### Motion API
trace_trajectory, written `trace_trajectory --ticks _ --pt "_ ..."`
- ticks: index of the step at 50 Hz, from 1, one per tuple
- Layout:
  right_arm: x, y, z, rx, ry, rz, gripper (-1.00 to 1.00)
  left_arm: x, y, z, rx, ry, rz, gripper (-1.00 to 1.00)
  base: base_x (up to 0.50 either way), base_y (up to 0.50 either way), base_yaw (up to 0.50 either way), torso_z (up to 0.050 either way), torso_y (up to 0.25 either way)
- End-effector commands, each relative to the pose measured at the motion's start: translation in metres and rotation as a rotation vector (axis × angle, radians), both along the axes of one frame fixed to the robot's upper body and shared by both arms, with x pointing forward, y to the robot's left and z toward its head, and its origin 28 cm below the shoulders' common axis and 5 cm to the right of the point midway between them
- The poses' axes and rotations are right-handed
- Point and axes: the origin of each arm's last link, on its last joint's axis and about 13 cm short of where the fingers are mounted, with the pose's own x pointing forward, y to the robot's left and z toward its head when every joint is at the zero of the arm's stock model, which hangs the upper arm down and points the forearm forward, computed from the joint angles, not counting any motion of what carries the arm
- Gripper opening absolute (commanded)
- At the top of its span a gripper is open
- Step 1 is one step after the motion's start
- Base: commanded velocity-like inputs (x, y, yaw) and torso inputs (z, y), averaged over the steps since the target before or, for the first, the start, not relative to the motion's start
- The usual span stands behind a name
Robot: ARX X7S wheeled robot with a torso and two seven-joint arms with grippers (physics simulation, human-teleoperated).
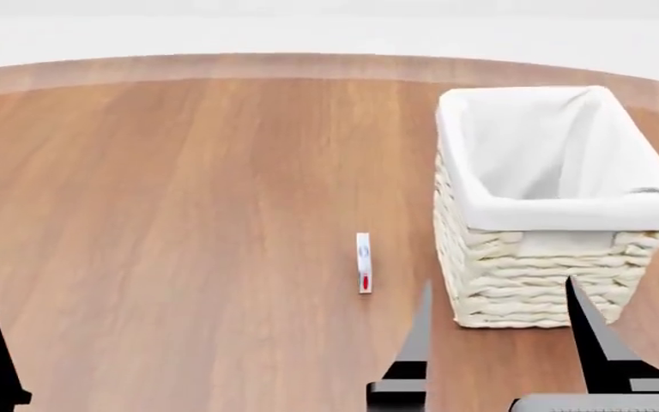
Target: Pick up the tomato sauce, and put it in the basket.
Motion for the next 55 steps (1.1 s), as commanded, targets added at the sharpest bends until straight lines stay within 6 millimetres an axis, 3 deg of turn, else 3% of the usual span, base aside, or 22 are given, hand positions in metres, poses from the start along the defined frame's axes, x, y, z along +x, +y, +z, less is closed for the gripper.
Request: trace_trajectory --ticks 1,22,31,44,55 --pt "0.0 -0.001 -0.001 0.002 0.006 -0.001 1.0 0.0 -0.001 0.001 0.003 -0.001 0.001 1.0 0.48 0.0 0.0 0.0 0.0" --pt "0.001 -0.001 -0.005 0.0 0.015 -0.007 1.0 0.001 0.001 -0.003 -0.004 0.007 -0.001 1.0 0.48 0.0 0.0 0.0 0.001" --pt "-0.006 -0.001 -0.014 -0.006 0.041 -0.019 1.0 0.002 0.0 -0.005 -0.001 0.012 -0.001 1.0 0.02 0.0 0.0 0.0 0.001" --pt "-0.066 0.009 -0.03 0.003 0.046 -0.013 1.0 0.002 0.0 -0.01 -0.003 0.02 -0.001 1.0 0.0 0.0 0.0 0.0 0.0" --pt "-0.094 0.012 -0.055 -0.005 0.041 -0.015 1.0 0.004 -0.001 -0.012 -0.003 0.027 -0.002 1.0 0.0 0.0 0.0 0.0 0.0"
